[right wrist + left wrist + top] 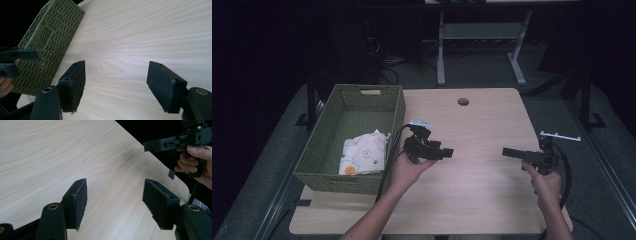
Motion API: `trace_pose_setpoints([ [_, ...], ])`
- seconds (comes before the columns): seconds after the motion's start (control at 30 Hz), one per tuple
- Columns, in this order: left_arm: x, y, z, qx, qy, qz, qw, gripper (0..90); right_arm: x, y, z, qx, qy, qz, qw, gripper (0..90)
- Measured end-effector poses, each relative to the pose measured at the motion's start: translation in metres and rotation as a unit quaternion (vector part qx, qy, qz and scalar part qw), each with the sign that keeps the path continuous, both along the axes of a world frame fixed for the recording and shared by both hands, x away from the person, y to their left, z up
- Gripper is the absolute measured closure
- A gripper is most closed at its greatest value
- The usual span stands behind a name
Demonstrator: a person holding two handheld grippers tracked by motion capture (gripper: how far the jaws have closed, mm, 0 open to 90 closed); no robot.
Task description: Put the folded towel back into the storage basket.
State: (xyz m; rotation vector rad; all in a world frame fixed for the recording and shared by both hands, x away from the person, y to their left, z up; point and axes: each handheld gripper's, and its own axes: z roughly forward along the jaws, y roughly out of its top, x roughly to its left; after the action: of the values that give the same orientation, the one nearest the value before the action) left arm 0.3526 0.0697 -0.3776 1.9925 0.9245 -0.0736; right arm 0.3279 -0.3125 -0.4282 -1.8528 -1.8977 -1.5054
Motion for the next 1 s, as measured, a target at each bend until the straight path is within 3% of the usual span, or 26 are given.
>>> trace_pose_setpoints([
  [0.43, -0.009, -0.012, -0.017, -0.003, 0.001, 0.0, 1.0, 36.3, -0.018, -0.017, -0.015, 0.001, 0.005, -0.008, 1.0, 30.6],
  [1.0, -0.024, -0.013, -0.039, -0.009, 0.003, 0.0, 1.0, 33.7, -0.044, -0.033, -0.027, -0.003, -0.005, -0.017, 0.9998, 29.9],
])
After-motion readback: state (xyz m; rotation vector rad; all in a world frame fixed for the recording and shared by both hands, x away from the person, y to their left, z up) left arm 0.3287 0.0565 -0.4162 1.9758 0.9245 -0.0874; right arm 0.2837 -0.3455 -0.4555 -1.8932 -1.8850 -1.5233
